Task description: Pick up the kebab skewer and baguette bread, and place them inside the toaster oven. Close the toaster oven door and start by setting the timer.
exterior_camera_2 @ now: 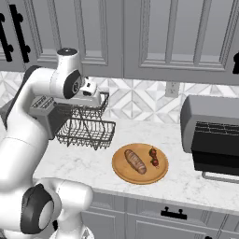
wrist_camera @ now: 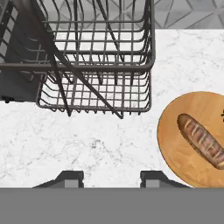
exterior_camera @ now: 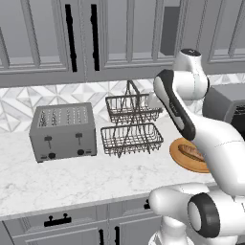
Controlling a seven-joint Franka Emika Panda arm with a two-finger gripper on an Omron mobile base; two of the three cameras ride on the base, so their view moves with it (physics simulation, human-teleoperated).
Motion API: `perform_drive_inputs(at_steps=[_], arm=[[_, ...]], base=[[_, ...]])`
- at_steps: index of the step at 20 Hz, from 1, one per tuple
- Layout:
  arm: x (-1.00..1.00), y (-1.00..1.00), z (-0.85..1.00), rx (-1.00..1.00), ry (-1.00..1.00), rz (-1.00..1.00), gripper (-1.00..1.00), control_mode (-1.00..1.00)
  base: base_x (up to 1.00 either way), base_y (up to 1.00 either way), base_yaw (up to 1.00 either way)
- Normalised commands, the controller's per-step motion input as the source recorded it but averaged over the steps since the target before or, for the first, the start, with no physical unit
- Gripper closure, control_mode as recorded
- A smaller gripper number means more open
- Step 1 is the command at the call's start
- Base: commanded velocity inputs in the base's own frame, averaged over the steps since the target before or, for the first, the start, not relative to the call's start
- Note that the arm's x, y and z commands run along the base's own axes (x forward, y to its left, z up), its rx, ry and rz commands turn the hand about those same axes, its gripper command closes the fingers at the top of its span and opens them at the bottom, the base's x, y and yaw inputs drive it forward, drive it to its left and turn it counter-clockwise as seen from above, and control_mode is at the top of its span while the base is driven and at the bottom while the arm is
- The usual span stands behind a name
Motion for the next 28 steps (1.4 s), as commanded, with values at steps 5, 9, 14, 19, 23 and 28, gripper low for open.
perform_drive_inputs(at_steps=[5, 9, 14, 19, 23, 28], arm=[[-0.36, -0.66, -0.11, 0.04, -0.01, 0.09, -1.0, -1.0], [-0.65, -1.0, -0.36, 0.09, 0.0, 0.3, -1.0, -1.0], [-0.2, -1.0, -0.51, 0.06, 0.0, 0.46, -1.0, -1.0], [0.01, -0.9, -0.26, 0.01, 0.0, 0.36, -1.0, -1.0], [0.04, -0.62, -0.44, 0.0, 0.0, 0.17, -1.0, -1.0], [0.11, -0.11, -0.62, -0.04, -0.02, 0.03, -1.0, -1.0]], base=[[0.0, 0.0, 0.0], [0.0, 0.0, 0.0], [0.0, 0.0, 0.0], [0.0, 0.0, 0.0], [0.0, 0.0, 0.0], [0.0, 0.0, 0.0]])
